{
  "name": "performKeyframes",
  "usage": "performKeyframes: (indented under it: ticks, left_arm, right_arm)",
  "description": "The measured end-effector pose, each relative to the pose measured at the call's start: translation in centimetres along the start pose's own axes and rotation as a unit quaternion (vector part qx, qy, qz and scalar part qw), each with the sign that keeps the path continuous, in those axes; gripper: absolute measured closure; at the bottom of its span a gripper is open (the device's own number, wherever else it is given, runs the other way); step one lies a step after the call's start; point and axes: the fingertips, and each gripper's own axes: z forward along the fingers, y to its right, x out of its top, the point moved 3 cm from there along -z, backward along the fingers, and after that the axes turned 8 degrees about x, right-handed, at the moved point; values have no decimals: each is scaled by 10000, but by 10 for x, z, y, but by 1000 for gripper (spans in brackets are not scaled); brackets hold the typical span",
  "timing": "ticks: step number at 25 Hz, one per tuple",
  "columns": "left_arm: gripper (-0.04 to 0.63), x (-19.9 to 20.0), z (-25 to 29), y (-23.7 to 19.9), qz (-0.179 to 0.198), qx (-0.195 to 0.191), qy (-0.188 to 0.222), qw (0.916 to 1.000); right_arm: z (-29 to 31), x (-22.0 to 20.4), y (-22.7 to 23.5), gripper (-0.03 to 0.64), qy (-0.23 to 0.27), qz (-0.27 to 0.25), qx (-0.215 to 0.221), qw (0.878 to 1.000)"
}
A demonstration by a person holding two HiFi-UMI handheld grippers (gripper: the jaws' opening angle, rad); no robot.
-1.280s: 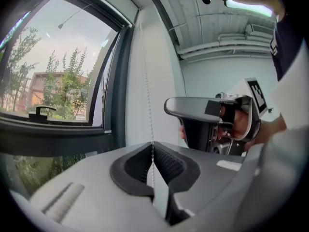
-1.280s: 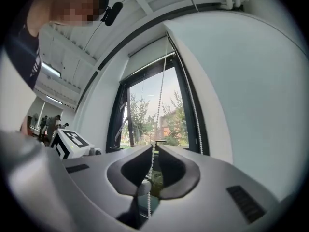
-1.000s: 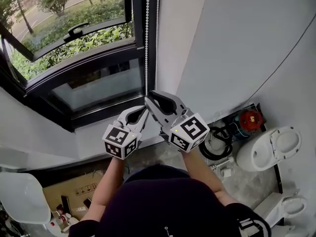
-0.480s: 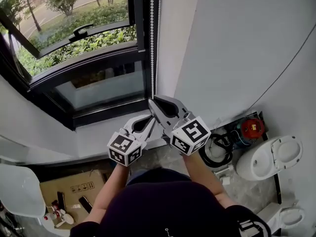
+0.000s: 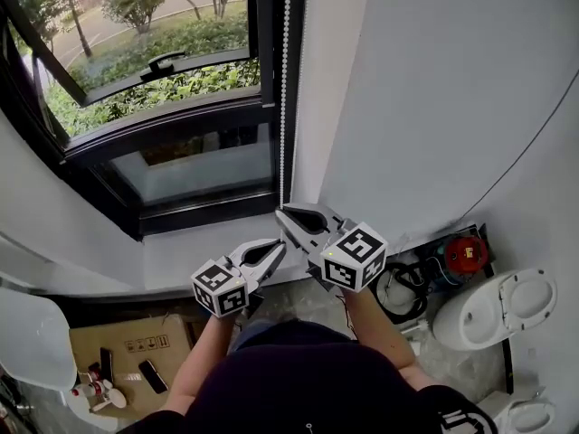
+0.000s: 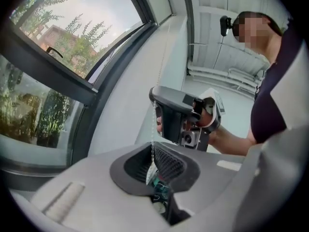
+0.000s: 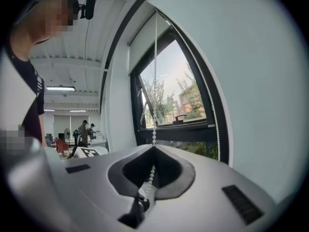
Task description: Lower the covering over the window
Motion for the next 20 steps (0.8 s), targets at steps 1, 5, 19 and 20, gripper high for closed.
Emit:
performKeyframes:
  ticks: [1,5,19,20]
  left_arm:
    - [571,-5,-2,0,-39,-65,-65,10000]
    - [571,-27,-7,4,-131,-213,-395,9989]
    - [571,-48,-16,11,-262,-670,-810,9941]
    - [571,-45,-17,10,-276,-671,-773,9944]
  right_arm:
    - [1,-6,0,604,-153,-57,13,9999]
    - [3,-29,-2,604,-521,124,233,9983]
    - [-9,-92,8,604,-994,979,252,9899]
    - [-10,-94,9,604,-933,1053,261,9897]
